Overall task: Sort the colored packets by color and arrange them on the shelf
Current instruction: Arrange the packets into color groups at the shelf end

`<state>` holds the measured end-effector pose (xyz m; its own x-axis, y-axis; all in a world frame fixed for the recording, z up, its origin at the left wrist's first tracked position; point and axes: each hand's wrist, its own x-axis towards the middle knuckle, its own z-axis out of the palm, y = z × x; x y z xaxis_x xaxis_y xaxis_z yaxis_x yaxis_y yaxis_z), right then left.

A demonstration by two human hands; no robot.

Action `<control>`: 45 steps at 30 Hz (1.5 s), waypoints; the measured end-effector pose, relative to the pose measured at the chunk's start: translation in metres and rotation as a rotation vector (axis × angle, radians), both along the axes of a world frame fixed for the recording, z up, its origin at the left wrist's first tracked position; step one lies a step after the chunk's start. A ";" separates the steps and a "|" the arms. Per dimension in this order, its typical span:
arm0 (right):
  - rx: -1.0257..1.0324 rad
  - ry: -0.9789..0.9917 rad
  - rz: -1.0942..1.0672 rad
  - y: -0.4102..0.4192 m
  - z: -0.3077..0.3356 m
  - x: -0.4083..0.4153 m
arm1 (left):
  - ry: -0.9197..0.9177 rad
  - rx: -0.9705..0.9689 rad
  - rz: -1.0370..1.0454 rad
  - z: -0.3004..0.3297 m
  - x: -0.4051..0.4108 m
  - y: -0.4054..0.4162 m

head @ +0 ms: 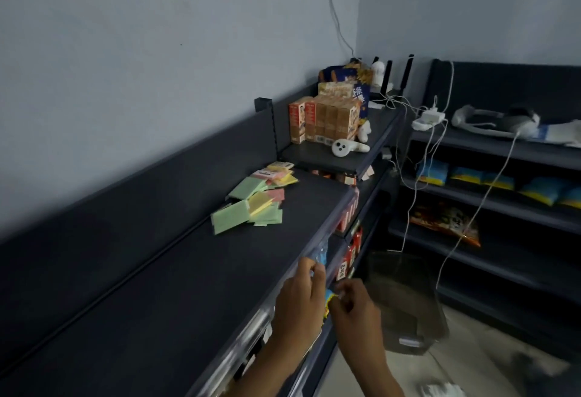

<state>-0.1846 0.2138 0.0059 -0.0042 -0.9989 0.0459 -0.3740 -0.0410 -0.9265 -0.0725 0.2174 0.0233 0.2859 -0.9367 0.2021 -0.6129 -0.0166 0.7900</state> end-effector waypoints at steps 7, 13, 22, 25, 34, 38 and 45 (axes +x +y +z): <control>-0.037 -0.016 0.135 -0.052 0.006 0.029 | 0.138 -0.049 0.124 -0.006 0.032 -0.035; -0.079 0.068 0.186 -0.102 0.001 0.079 | 0.231 -0.059 0.165 -0.012 0.067 -0.086; -0.068 0.120 0.324 -0.178 0.004 0.143 | 0.185 -0.104 0.404 -0.031 0.184 -0.158; -0.052 0.123 0.324 -0.197 -0.004 0.158 | -0.048 -0.064 0.345 -0.044 0.201 -0.175; 0.073 0.122 0.459 -0.221 -0.013 0.205 | -0.488 0.192 0.064 -0.059 0.249 -0.180; 0.142 0.094 0.498 -0.231 -0.014 0.220 | -0.511 0.217 0.050 -0.046 0.260 -0.178; 0.238 -0.068 0.597 -0.250 -0.001 0.229 | -0.651 0.112 0.035 -0.037 0.253 -0.177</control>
